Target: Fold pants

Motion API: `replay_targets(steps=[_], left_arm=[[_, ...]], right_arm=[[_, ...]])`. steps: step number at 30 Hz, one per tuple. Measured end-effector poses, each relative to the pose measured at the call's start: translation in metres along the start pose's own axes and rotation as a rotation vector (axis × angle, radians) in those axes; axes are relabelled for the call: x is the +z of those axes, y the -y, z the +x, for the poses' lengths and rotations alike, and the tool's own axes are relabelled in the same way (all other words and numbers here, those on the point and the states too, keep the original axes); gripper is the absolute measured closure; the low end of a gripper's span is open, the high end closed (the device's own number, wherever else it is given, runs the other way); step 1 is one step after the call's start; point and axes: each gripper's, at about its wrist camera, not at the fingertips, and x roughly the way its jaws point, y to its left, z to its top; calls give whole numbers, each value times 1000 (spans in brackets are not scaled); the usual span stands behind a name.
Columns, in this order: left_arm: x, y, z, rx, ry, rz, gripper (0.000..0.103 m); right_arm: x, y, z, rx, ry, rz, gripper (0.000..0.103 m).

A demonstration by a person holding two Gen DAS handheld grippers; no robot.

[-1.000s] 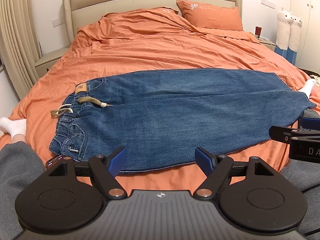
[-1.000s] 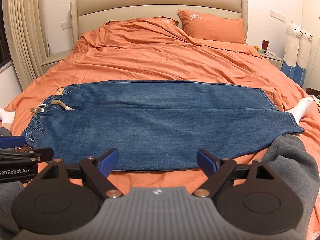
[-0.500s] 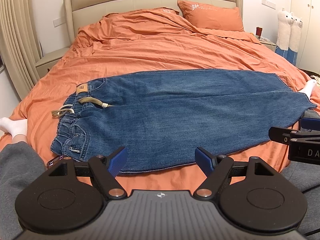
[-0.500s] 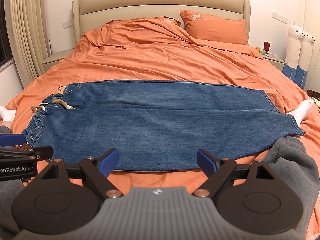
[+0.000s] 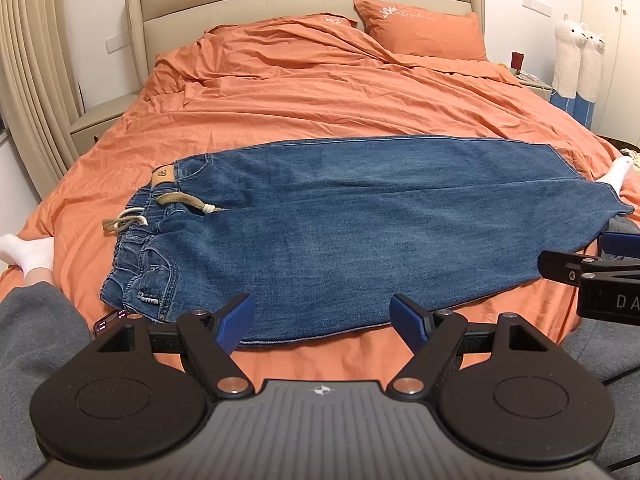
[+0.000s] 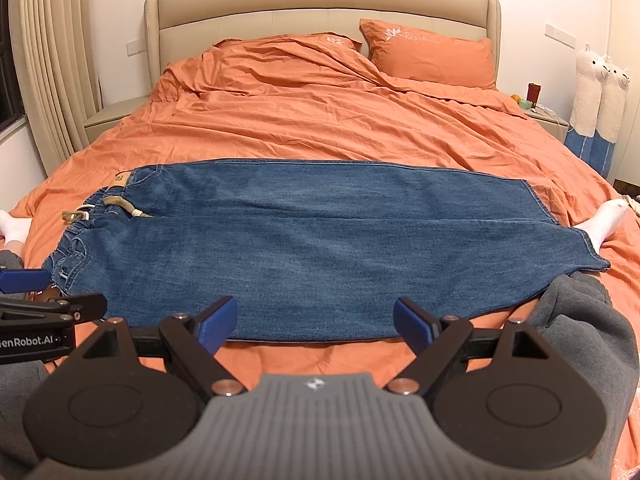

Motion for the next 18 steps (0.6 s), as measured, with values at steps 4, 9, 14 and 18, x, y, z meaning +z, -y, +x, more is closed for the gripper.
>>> replay_targets(steps=[4, 9, 14, 18], left_arm=[[0, 1, 0, -1, -1, 0, 13], [-1, 3, 1, -1, -3, 5, 13], [-2, 5, 1, -5, -6, 11, 13], [-2, 5, 1, -2, -6, 9, 13]], right_arm=[[0, 0, 0, 0, -1, -1, 21], [0, 3, 0, -3, -5, 6, 21], [-1, 5, -1, -6, -1, 9, 21], [-1, 5, -1, -5, -3, 9, 21]])
